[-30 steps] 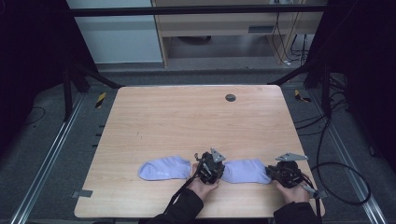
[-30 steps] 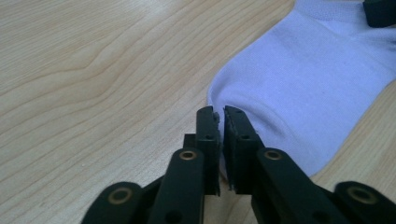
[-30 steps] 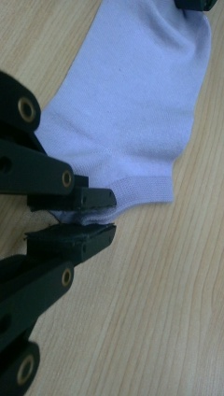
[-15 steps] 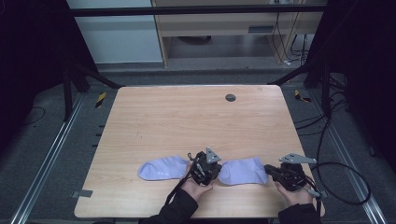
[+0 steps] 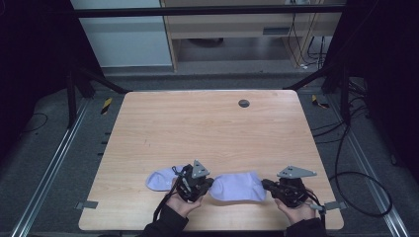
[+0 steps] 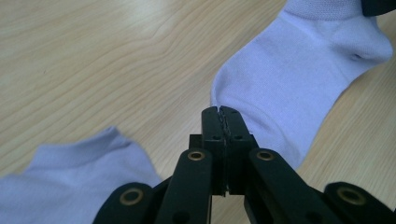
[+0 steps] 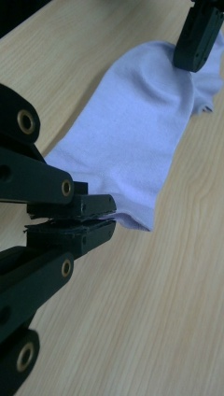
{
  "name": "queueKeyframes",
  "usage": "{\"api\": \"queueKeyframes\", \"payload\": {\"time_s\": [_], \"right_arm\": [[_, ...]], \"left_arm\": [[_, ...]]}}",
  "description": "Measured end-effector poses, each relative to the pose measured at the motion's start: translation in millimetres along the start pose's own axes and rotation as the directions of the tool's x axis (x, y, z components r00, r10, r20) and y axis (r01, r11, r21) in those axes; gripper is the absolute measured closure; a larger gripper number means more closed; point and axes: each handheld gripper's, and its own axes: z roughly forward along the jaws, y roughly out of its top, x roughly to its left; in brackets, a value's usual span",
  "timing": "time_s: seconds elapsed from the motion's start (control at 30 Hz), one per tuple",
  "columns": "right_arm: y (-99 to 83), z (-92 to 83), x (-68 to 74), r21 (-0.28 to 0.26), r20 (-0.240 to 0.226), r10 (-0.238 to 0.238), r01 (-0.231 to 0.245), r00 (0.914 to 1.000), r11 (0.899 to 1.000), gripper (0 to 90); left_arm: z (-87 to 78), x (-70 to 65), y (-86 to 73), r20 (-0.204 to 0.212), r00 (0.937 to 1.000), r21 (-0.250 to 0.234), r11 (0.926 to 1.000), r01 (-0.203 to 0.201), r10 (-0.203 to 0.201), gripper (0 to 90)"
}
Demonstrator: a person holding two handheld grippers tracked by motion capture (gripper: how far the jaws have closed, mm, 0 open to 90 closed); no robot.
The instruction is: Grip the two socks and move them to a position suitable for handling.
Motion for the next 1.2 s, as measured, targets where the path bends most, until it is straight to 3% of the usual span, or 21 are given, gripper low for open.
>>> {"api": "queueKeyframes", "payload": {"time_s": [0.3,0.5,0.57,0.7,0.83,0.97,1.13,1.2], "right_arm": [[0.5,19.6,16.0,0.042,-0.026,-0.031,0.032,0.9992,0.999,86.4],[-4.9,28.0,17.0,0.073,-0.022,-0.030,0.031,0.9993,0.997,85.8],[-5.8,28.8,17.3,0.080,-0.016,-0.028,0.029,0.9995,0.996,84.6],[-5.9,28.2,17.1,0.069,-0.005,-0.031,0.031,0.9995,0.997,79.2],[-1.2,24.8,17.5,0.032,0.006,-0.033,0.032,0.9995,0.999,72.2],[7.8,22.7,19.0,-0.043,0.012,-0.012,0.013,0.9999,0.999,63.4],[21.5,28.3,25.7,-0.091,0.011,-0.001,0.002,0.9999,0.996,56.8],[27.0,32.6,29.5,-0.105,0.008,-0.008,0.009,0.9999,0.994,54.6]], "left_arm": [[-1.7,14.4,-19.8,-0.014,0.9997,0.054,0.9983,0.021,-0.020,89.2],[10.6,12.8,-26.4,-0.017,0.9998,0.093,0.9956,0.013,-0.011,88.2],[11.6,13.1,-27.2,-0.022,0.9997,0.092,0.9957,0.012,-0.010,84.3],[4.5,15.6,-26.9,-0.037,0.9991,0.057,0.9982,0.021,-0.019,70.5],[-9.0,21.7,-24.3,-0.064,0.9974,-0.013,0.9994,0.031,-0.032,62.4],[-22.2,34.0,-23.8,-0.099,0.9936,-0.070,0.9965,0.047,-0.054,54.2],[-40.4,60.3,-30.0,-0.162,0.9826,-0.117,0.9905,0.072,-0.091,48.3],[-48.4,71.1,-34.0,-0.190,0.9753,-0.132,0.9873,0.088,-0.112,47.0]]}}
